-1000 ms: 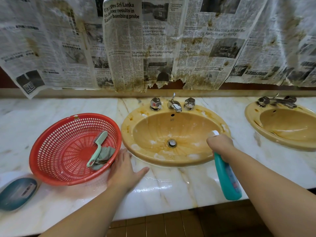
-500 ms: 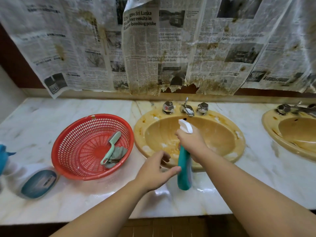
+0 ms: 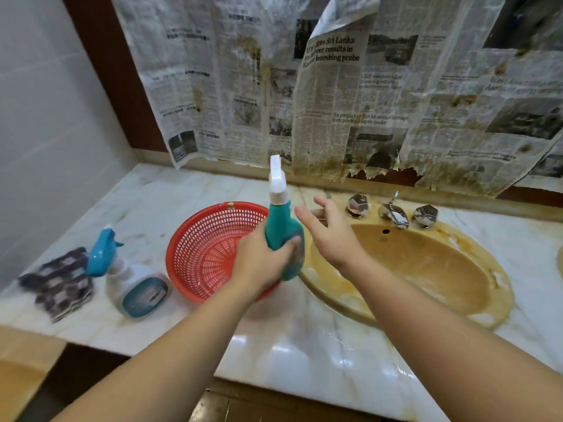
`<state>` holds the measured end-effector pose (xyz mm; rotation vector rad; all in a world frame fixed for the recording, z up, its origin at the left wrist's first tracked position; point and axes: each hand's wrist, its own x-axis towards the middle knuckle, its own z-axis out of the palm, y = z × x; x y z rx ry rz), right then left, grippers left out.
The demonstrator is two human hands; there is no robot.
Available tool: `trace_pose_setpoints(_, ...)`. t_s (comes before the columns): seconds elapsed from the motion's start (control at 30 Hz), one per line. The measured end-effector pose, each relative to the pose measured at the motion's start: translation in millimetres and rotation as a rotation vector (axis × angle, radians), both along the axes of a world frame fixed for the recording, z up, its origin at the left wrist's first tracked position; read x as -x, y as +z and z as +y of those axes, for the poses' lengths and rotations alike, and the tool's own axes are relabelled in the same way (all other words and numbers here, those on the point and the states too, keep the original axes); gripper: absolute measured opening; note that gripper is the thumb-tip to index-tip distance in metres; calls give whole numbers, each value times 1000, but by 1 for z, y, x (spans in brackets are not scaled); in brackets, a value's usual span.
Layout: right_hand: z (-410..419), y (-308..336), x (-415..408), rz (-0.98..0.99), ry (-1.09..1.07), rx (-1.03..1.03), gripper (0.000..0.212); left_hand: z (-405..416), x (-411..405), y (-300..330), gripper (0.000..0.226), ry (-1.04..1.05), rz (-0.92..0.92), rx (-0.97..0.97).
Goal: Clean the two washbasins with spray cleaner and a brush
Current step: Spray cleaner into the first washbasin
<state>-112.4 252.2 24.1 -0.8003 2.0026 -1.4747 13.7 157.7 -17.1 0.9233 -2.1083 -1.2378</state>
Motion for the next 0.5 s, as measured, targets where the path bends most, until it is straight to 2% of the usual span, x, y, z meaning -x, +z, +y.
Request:
trace_pose_setpoints(0.13, -35, -31, -12, 94, -33, -104, 33, -51, -25, 6, 31, 202, -26, -19)
trace_pose_setpoints(0.23, -59, -56, -27, 269, 105, -276, 11, -76, -42, -6, 25, 306, -111, -21)
trace_pose_setpoints(0.37, -91, -79, -49, 530, 392, -564, 12, -92, -55, -29, 26, 340, -208, -29)
trace_pose_setpoints(0.5, -111, -94, -63, 744, 622, -813, 37, -100, -58, -42, 37, 361, -252, -20)
